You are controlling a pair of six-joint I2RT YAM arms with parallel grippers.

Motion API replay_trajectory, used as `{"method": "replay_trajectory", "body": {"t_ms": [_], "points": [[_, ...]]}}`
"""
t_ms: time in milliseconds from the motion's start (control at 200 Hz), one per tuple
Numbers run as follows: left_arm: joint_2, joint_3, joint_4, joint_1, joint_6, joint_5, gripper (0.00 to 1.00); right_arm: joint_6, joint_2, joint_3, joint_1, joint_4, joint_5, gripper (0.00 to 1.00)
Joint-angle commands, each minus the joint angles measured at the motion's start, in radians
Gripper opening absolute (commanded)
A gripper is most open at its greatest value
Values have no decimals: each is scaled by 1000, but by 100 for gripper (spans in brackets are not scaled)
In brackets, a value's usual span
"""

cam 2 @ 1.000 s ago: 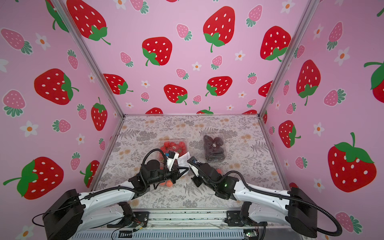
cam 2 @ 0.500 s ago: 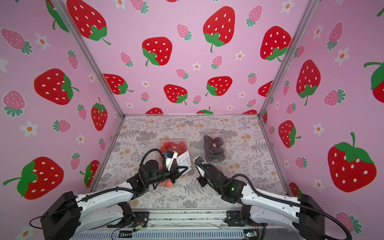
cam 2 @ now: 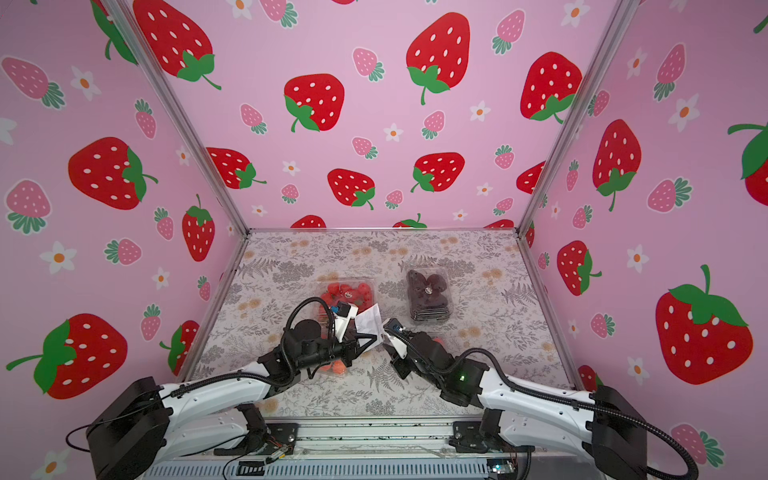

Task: Label fruit boxes
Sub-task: Tear off the label from the label sticker.

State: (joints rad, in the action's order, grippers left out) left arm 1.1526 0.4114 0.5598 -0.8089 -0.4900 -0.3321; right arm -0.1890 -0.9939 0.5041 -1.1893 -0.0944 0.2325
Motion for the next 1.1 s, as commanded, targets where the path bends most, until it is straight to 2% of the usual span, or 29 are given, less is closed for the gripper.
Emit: {"method": "replay_trajectory", "body": {"t_ms": [0, 170, 240, 430, 610, 875, 1015, 1095], "points": [[-1, 29, 33, -1, 1, -27, 0, 10, -21, 42, -3, -46, -34, 31], [10, 29, 40, -1, 2, -28, 0, 4, -39, 47, -4, -60, -2, 30], [10, 27, 41, 0, 1, -28, 0, 0, -59, 54, -4, -61, 24, 27], [-2, 22, 39, -1, 2, -25, 0, -1, -77, 64, -2, -41, 67, 0], [2, 23, 23, -1, 7, 7, 0, -13, -6, 24, -4, -21, 69, 0], [-7, 28, -17, 0, 6, 42, 0, -30, 35, 6, -2, 47, 147, 0], [74, 87, -62, -17, 14, -6, 0, -61, 32, 22, -2, 102, 180, 0], [116, 105, -63, -32, 13, 8, 0, -76, 29, 26, -3, 117, 190, 0]]}}
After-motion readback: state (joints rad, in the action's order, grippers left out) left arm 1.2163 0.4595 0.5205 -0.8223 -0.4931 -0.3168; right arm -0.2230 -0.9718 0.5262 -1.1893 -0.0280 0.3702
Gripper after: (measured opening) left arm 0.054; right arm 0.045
